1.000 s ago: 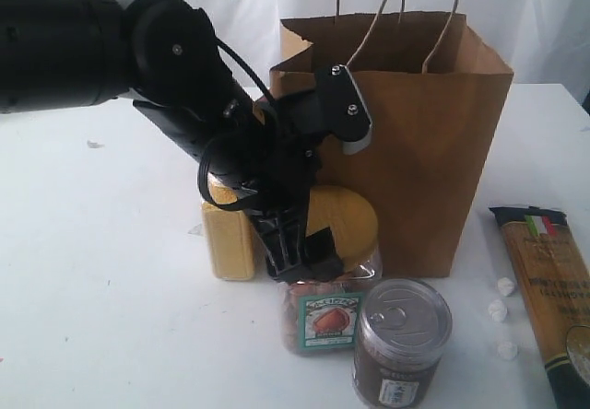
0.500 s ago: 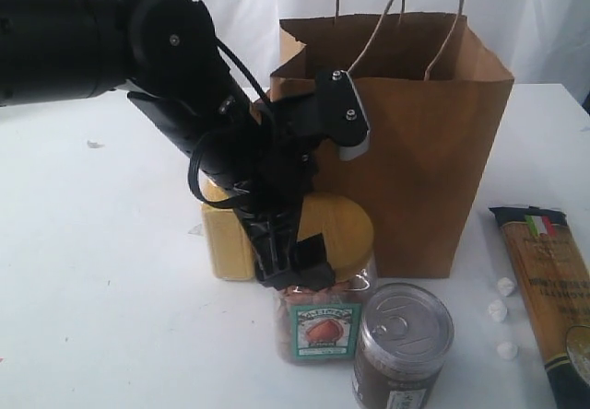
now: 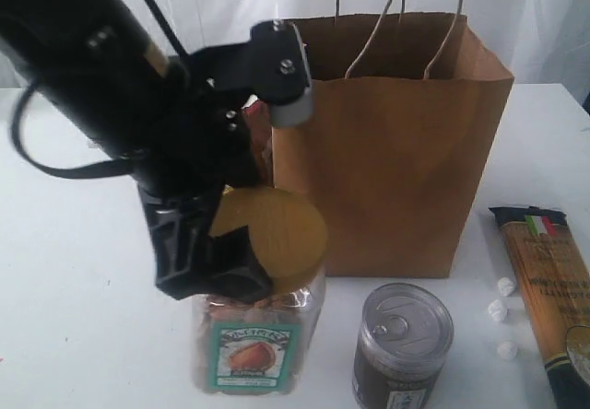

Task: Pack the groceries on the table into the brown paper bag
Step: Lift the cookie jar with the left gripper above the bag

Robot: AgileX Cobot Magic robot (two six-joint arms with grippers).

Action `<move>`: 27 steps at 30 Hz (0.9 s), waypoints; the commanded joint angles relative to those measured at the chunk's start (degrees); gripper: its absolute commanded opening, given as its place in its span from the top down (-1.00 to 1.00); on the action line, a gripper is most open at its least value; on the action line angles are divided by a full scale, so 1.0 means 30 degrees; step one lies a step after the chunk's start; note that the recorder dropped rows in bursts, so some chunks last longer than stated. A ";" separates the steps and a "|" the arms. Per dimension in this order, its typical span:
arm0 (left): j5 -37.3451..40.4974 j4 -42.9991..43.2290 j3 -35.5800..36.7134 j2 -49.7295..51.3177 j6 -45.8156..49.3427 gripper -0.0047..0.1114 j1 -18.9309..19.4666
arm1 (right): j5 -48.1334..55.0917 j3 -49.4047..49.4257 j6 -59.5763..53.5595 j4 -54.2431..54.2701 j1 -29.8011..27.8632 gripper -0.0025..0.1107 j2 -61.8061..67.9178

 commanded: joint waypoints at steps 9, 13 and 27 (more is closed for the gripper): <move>-0.2273 0.1927 -0.0029 -0.4594 -0.0158 0.92 -0.0100 | -0.0042 -0.0044 -0.0026 0.0024 -0.0007 0.96 -0.0043; -0.6617 0.3150 -0.0029 -0.5456 -0.0122 0.92 -0.0100 | -0.0042 -0.0044 -0.0026 0.0024 -0.0007 0.96 -0.0043; -2.6929 0.4484 -0.0029 -0.1703 -0.5387 0.92 -0.0100 | -0.0042 -0.0044 -0.0026 0.0024 -0.0007 0.96 -0.0043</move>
